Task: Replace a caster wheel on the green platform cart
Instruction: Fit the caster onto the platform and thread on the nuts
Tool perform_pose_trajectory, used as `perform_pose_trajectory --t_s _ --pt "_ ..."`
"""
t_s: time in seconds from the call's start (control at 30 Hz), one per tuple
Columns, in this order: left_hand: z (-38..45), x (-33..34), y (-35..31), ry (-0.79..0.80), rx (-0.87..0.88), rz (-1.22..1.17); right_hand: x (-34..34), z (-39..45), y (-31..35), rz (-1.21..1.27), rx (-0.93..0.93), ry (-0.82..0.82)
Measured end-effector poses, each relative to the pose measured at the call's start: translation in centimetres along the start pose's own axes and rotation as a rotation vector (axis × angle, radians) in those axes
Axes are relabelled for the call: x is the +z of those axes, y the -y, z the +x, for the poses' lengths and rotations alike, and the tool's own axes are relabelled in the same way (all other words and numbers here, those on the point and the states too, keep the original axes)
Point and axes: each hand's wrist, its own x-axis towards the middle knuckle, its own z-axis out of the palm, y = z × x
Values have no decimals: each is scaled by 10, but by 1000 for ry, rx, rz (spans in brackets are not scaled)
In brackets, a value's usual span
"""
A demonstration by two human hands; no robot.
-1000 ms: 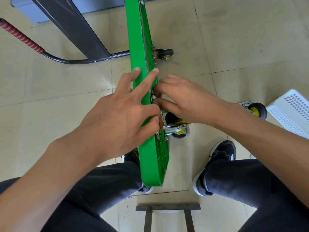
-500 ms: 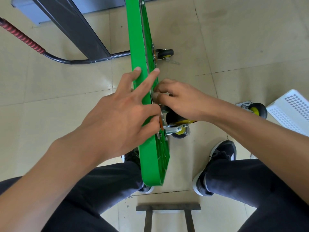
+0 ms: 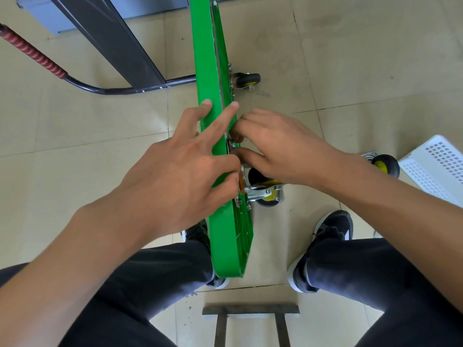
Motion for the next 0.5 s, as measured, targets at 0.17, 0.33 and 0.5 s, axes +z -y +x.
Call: perform_pose_trajectory --t_s 0.17,0.33,0.5 --pt "0 0 0 2 -2 0 2 1 -5 -81 -94 -8" --pt "0 0 0 1 -5 -13 7 -1 -7 -1 -79 -20" --pt "0 0 -1 11 -8 -14 13 -2 -4 205 23 -26"
